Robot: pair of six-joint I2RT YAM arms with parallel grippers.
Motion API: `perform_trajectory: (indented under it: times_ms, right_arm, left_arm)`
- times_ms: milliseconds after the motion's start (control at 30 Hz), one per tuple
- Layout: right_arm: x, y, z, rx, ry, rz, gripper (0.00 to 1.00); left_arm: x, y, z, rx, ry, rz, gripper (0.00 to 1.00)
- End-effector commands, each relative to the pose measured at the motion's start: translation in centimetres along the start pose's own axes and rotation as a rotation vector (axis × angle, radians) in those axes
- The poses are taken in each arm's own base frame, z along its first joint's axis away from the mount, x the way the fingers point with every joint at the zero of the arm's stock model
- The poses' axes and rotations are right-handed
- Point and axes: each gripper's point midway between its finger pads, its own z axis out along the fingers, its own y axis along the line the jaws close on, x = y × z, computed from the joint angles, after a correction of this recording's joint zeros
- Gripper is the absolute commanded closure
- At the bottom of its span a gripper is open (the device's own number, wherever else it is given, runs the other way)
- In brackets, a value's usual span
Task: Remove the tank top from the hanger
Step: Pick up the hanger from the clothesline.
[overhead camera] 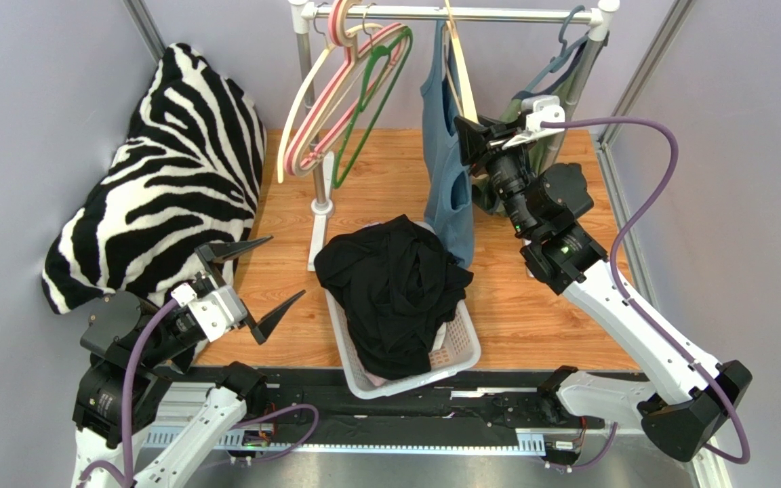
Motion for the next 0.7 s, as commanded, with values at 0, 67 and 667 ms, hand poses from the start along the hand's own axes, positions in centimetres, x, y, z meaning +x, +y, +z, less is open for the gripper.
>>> perform_trajectory:
  times_ms: [0,67,667]
  right_arm:
    - [-7.5,1.0,-0.5,-0.051,-0.268,0.070,1.00]
    - [-8.1,1.0,-0.9,-0.058,-0.280,0.073,1.00]
    - [-9.7,3.2,-8.3,-0.258,-0.173,0.054,1.00]
  left_arm:
    - [-0.7,0.4,-0.2,-0.029,-0.020,-0.004,0.01]
    - [-0.5,0.4,-0.2,-0.029,-0.016,-0.006,0.01]
    - [-0.2,0.5,0.2,-0.030,-0.020,-0.016,0.01]
